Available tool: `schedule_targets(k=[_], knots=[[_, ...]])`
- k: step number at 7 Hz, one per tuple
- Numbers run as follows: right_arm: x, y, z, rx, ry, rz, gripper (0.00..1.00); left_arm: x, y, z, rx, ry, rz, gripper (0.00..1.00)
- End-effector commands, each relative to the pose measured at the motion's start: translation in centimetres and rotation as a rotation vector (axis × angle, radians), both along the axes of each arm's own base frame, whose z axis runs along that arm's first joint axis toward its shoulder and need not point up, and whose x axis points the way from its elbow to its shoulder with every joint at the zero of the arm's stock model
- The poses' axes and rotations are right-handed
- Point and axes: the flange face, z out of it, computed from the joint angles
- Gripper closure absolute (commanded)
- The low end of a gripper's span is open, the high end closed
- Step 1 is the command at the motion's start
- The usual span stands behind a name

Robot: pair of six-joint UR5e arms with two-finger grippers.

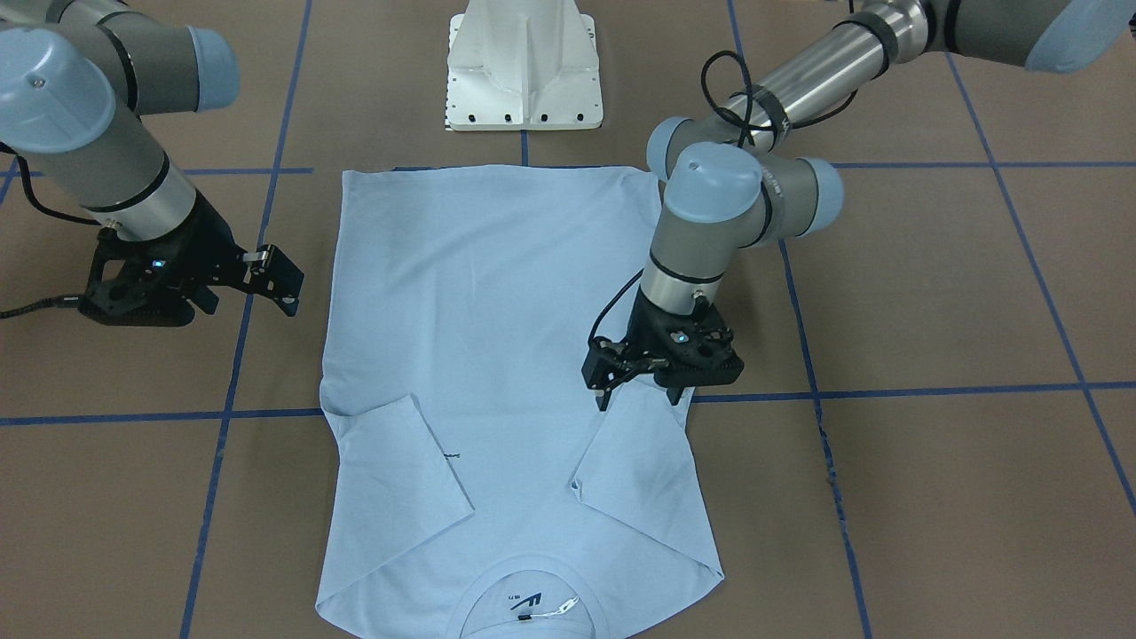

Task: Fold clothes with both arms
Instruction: 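Release the sleeve with the left gripper while the right gripper moves to the hem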

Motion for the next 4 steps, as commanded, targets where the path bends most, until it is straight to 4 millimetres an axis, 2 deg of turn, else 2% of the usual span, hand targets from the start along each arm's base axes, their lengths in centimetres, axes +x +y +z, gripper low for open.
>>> schedule_targets(k=[1, 2, 3, 4], knots=[[-2.7, 6.1, 2.1, 0.001, -0.026, -0.005, 0.0, -6.1, 5.4, 0.3, 0.047, -0.024, 0.035, 0.0], [-4.1, 10.1, 3.9, 0.035, -0.078, 0.024, 0.0, -7.7, 7.3, -1.2, 0.074, 0.013, 0.041, 0.0], [-4.7, 14.6, 5.4, 0.012, -0.122, 0.019, 0.0, -8.7, 8.3, -2.8, 0.095, 0.045, 0.039, 0.0], [-6.6, 19.2, 6.2, 0.034, -0.082, 0.025, 0.0, -9.1, 8.7, -3.6, 0.106, 0.061, 0.037, 0.0]])
